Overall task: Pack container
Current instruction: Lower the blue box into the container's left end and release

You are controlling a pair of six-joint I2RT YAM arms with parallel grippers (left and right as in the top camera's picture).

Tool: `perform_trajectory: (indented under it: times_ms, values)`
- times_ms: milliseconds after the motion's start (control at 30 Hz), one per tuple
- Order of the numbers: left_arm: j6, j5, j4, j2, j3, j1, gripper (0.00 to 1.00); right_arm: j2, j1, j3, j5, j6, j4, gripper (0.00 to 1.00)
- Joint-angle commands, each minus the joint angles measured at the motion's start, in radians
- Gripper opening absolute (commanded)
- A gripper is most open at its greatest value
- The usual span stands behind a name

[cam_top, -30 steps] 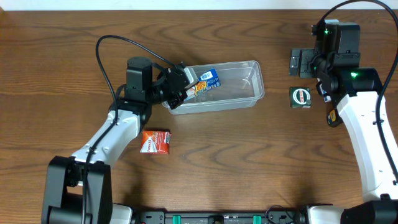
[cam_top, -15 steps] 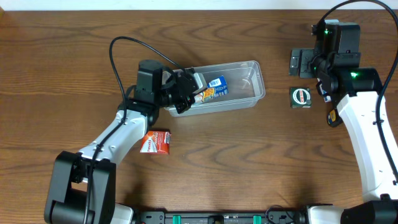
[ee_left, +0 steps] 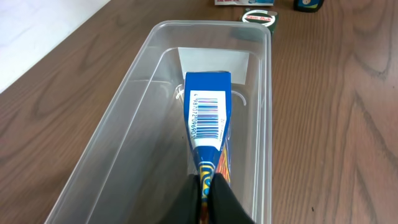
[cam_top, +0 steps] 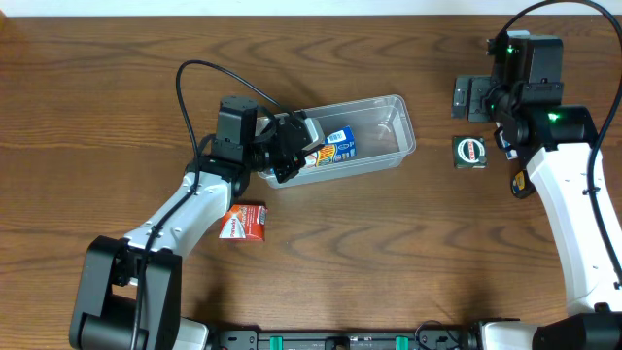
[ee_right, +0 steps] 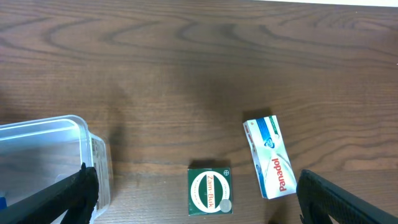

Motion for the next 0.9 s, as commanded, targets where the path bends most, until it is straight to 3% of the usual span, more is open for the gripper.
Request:
perform_trajectory:
  times_ms: [0, 100, 600, 733, 800, 867]
  values:
    - [0.007, -0.010, -0.009, 0.001, 0.019, -0.002, 0.36, -0.007, -0.002, 0.006, 0.007, 0.010, 0.000, 0.99]
    - [0.007, -0.051, -0.024, 0.001, 0.019, -0.002, 0.44, -0.007, -0.002, 0.006, 0.007, 0.010, 0.000, 0.99]
    - [0.006, -0.096, -0.016, 0.000, 0.019, -0.002, 0.49, -0.007, -0.003, 0.006, 0.007, 0.010, 0.000, 0.99]
    - [-0.065, -0.210, 0.029, 0.000, 0.019, -0.002, 0.36, -0.007, -0.002, 0.006, 0.007, 0.010, 0.000, 0.99]
    - [-0.238, -0.319, 0.084, 0.000, 0.019, -0.002, 0.25, -0.007, -0.002, 0.006, 0.007, 0.010, 0.000, 0.99]
    - [-0.440, -0.418, 0.117, 0.000, 0.019, -0.002, 0.06, -0.007, -0.003, 0.006, 0.007, 0.010, 0.000, 0.99]
